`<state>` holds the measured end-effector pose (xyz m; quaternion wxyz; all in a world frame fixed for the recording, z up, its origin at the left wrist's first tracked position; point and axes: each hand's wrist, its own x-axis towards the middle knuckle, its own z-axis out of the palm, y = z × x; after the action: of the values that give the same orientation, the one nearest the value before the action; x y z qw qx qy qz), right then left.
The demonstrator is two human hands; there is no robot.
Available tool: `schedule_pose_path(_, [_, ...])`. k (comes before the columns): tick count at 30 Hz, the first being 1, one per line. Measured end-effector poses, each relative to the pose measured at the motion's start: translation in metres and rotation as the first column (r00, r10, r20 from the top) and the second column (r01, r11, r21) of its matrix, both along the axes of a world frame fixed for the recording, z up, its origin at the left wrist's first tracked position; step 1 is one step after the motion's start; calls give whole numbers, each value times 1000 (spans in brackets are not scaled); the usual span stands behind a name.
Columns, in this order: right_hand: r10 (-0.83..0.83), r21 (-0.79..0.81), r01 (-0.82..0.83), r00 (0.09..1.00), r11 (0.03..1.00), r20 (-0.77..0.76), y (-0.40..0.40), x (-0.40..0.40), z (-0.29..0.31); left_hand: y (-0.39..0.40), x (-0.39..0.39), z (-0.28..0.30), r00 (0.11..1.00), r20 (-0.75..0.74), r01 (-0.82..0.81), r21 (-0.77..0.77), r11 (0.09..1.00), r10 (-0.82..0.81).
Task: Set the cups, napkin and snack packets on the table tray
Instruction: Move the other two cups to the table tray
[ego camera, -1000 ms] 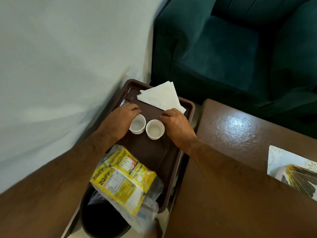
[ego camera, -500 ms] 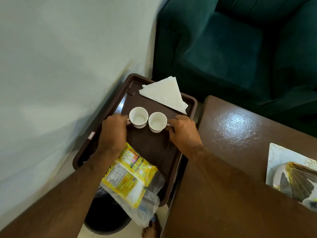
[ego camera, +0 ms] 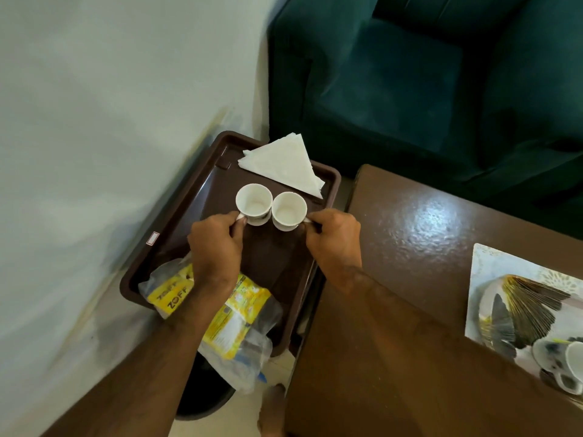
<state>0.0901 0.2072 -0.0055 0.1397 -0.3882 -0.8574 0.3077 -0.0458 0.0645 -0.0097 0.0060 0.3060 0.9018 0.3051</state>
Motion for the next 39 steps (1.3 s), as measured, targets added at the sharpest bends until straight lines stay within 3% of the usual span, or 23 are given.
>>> schedule_pose_path(6, [-66, 19, 67, 995, 998, -79, 26, 54, 27, 30, 50, 20, 999, -21, 26, 46, 999, -25])
schedule_pose_path(23, [-320, 148, 313, 947, 938, 29, 141, 311, 48, 158, 267, 34, 953, 69, 291, 40, 956, -294])
schedule_pose_path(31, [-414, 140, 399, 905, 906, 101, 186, 445, 37, 221, 364, 13, 840, 145, 520, 56, 852, -523])
schedule_pose_path(39, [-354, 79, 347, 929, 935, 109, 229, 515, 20, 266, 410, 3, 731, 195, 647, 109, 755, -654])
